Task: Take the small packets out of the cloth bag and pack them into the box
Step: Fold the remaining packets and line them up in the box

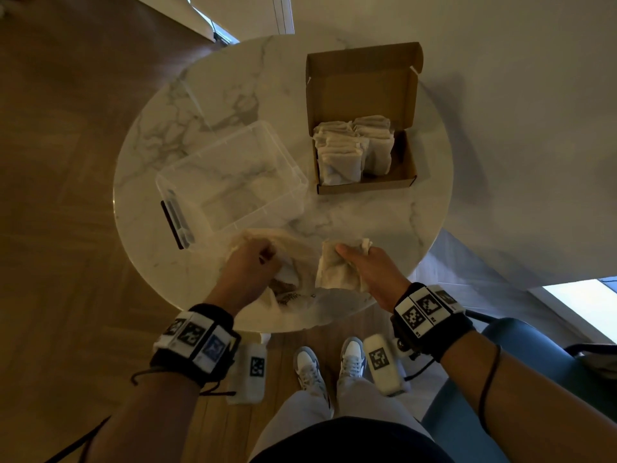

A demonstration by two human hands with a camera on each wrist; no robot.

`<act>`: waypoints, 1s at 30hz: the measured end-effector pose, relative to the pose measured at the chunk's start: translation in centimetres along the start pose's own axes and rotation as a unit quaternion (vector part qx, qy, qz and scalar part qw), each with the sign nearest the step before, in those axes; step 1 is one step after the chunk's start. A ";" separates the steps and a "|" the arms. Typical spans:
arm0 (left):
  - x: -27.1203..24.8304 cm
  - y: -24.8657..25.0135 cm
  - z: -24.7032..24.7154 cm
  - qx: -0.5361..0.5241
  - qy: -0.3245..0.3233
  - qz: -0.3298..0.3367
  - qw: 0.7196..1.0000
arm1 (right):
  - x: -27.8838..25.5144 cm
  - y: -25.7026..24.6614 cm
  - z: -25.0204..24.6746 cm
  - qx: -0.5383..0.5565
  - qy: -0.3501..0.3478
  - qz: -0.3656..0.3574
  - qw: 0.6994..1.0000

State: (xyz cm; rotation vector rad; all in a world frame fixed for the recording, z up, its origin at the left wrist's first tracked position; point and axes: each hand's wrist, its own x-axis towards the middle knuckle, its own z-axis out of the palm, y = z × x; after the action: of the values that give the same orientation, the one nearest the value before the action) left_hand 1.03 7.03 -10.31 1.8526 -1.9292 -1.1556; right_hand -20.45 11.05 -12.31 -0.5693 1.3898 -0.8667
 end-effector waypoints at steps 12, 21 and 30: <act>-0.6 5.7 0.1 -0.150 -0.046 -0.044 0.987 | 0.0 0.0 2.0 0.087 -0.089 0.040 0.991; -1.4 4.5 -0.7 -0.075 -0.001 -0.041 0.996 | -0.1 0.2 1.8 0.071 -0.044 0.033 0.996; -1.5 6.2 -2.6 -0.135 -0.026 0.096 0.986 | -0.2 -0.5 1.8 0.007 -0.015 0.048 0.999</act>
State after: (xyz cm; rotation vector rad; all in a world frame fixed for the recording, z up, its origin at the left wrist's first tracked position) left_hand -1.62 6.82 -3.98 1.4781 -1.8236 -1.3373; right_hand -18.73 10.69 -11.55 -0.4991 1.3709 -0.7877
